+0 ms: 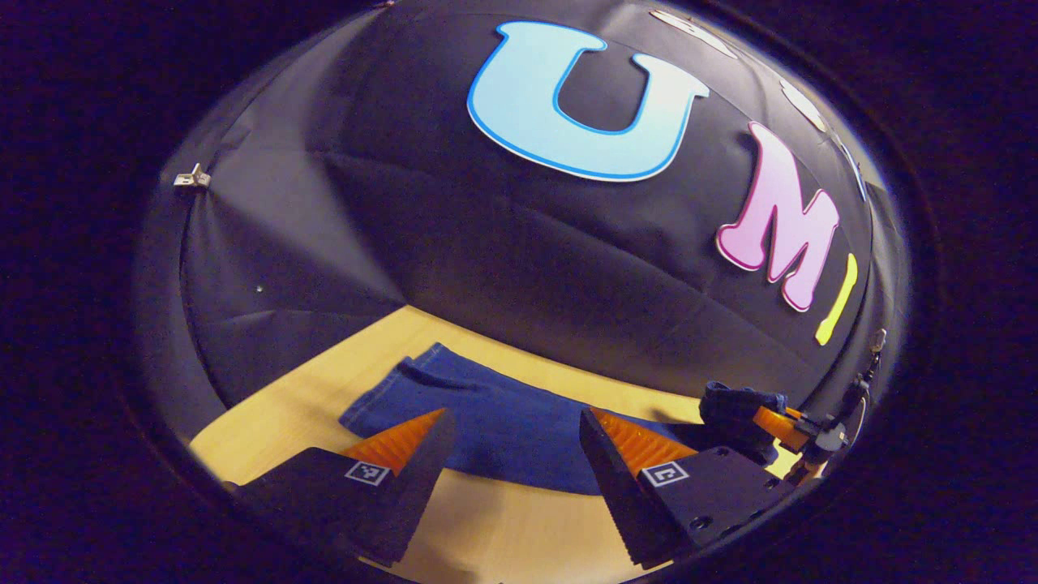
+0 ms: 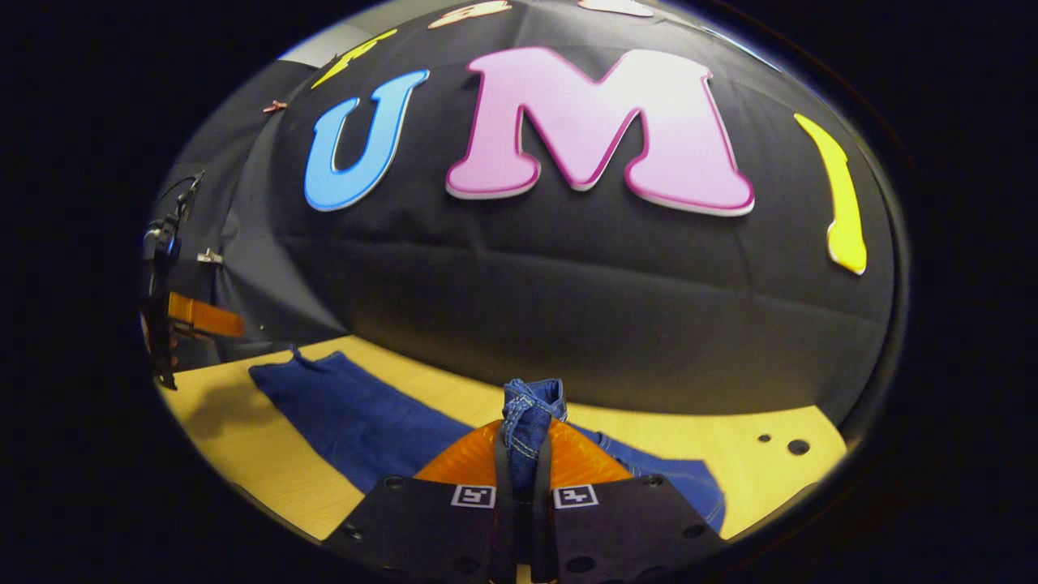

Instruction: Grasp the waist and the cuffs of the jeans and fold them to make the two legs overlap; first hold the waist and fold one-third of the jeans toward the cuffs, then hold the cuffs and fold the remaining one-third in the same direction to finish folding.

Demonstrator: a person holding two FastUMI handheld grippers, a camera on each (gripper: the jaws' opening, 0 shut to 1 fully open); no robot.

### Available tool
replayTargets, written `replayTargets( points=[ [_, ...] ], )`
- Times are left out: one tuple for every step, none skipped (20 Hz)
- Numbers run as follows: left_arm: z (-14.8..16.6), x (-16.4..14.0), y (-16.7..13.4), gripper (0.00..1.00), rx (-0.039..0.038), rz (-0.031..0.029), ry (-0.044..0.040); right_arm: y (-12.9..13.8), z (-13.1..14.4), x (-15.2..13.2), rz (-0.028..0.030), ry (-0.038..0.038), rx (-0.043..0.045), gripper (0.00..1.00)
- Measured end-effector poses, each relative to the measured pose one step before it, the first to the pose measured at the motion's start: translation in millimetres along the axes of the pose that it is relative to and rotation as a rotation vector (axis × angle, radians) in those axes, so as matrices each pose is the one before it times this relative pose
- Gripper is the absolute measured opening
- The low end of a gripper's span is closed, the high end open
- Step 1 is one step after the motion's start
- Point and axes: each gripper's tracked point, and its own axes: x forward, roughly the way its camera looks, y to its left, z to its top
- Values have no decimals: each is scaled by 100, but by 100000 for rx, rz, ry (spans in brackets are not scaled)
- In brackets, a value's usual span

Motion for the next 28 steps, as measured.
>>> replayTargets(
  points=[
    [499,784,1475,97,1329,2859,-979,-274,-394,-900,638,1862,-654,11],
    [73,1262,1243,96,1636,739,184,-87,-778,-215,675,1750,-359,14],
    [-98,1177,1018,97,1176,197,883,1047,-851,-51,1290,2008,914,15],
    [-223,1236,1061,96,1357,-65,2012,884,-726,-122,2247,2409,3133,20],
    [-528,1504,1493,96,2629,1471,2915,1178,-948,117,2382,3041,3819,26],
    [-568,1748,1460,97,4081,804,3028,368,-805,-75,235,2465,2062,45],
    [-750,1425,1214,97,3626,-133,4004,32,-547,73,-26,1803,615,65],
    [-1133,1473,254,96,3516,-57,5050,83,-178,-275,-389,1156,-734,84],
    [-1049,1329,479,97,2636,19,3742,-31,-91,-257,-362,408,-1149,91],
    [-1068,1031,731,97,1619,432,3779,67,199,-366,-514,-342,-924,97],
    [-275,770,-189,97,1519,-1716,1773,219,303,-503,254,-486,-559,98],
    [-30,147,-582,96,1267,-2241,738,149,261,-474,158,-286,-107,98],
    [-7,373,-626,97,647,-3935,843,-65,7,-370,-61,307,436,98],
    [-401,487,242,96,1814,-1556,2471,-72,-15,-479,-422,1074,1206,96],
    [607,74,386,99,4616,-66,-140,25,-136,-551,-245,766,2485,98],
    [-52,235,-629,99,3254,-2330,1345,112,-117,-574,-32,636,2851,98],
    [294,-101,-582,94,1587,-2058,-797,12,-437,-571,-317,956,2414,97],
    [-61,91,-621,88,-220,-837,891,-33,-368,-470,-725,1015,1590,97],
    [46,-32,-143,80,-753,-146,-478,-262,-600,-510,-1088,1051,892,97],
    [-61,273,255,81,200,-362,373,-259,-533,-377,-1011,1058,318,97],
    [98,-334,-382,80,-687,-2139,-88,-327,-613,-290,-706,1209,137,97],
    [26,401,-678,75,-1195,-1390,-596,-275,-535,-232,-520,1359,-94,97],
    [13,14,-910,59,-967,-858,345,-329,-456,-193,-499,1288,3,98],
    [38,1,-1179,43,-1111,-1015,186,-259,-333,-153,-308,1169,-121,98],
    [-49,-159,-743,33,-1447,-627,539,-227,-160,-140,-443,534,-260,99],
    [-261,-155,-117,23,-2393,-1230,388,-300,58,-162,-664,125,-457,99],
    [159,-588,15,12,-3552,-570,82,-171,303,-196,-1081,-675,-538,99],
    [-33,-458,-370,9,-4364,-563,-310,-354,432,-243,-1225,-754,-436,99]
  ],
)
